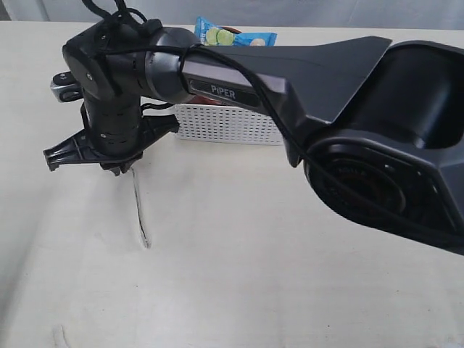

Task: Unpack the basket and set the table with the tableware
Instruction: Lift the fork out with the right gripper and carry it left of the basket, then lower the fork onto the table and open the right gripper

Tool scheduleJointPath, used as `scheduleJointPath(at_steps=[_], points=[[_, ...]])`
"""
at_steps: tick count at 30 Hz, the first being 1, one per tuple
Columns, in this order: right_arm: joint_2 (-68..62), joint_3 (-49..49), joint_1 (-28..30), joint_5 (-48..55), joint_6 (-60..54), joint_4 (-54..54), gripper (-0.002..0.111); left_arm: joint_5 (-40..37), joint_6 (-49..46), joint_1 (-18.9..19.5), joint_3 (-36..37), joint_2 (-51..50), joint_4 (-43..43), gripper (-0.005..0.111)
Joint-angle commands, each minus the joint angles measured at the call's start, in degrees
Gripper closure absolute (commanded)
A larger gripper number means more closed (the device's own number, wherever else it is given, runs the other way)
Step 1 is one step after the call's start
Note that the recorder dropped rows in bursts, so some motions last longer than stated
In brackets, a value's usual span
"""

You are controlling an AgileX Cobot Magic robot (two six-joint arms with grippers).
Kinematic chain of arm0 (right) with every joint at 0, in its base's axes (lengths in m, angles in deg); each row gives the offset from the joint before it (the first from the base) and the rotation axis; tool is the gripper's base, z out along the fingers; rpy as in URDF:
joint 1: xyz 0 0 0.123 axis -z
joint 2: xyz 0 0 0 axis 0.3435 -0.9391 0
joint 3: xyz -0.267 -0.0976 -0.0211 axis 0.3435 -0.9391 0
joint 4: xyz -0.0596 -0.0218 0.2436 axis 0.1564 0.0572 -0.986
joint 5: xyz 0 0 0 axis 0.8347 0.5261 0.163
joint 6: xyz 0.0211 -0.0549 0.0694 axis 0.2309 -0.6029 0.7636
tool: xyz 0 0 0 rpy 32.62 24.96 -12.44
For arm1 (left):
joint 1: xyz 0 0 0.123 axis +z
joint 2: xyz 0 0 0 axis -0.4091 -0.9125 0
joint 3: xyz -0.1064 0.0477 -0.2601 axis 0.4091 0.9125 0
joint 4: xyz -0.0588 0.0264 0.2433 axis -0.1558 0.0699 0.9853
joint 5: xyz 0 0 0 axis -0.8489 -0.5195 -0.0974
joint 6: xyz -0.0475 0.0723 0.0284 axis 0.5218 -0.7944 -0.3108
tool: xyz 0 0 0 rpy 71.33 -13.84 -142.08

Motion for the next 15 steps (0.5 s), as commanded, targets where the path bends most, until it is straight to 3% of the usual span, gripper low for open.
scheduleJointPath(at_steps=[1,2,3,8,15], points=[[1.09,0.08,0.55,3.74,-1.78,-0.79,0.071,0.61,-0.02,-0.06,0.16,0.21,-0.18,0.107],[1.09,0.08,1.54,3.27,-1.95,-1.06,0.063,0.61,-0.02,-0.06,0.16,0.21,-0.18,0.107],[1.09,0.08,2.09,2.76,-2.18,-1.23,0.063,0.61,-0.02,-0.06,0.16,0.21,-0.18,0.107],[0.97,0.08,5.82,-1.41,-7.81,-9.86,0.069,0.61,-0.02,-0.06,0.16,0.21,-0.18,0.107],[-0.50,0.08,5.67,-4.95,-9.71,-10.50,0.071,0.61,-0.02,-0.06,0.16,0.21,-0.18,0.107]])
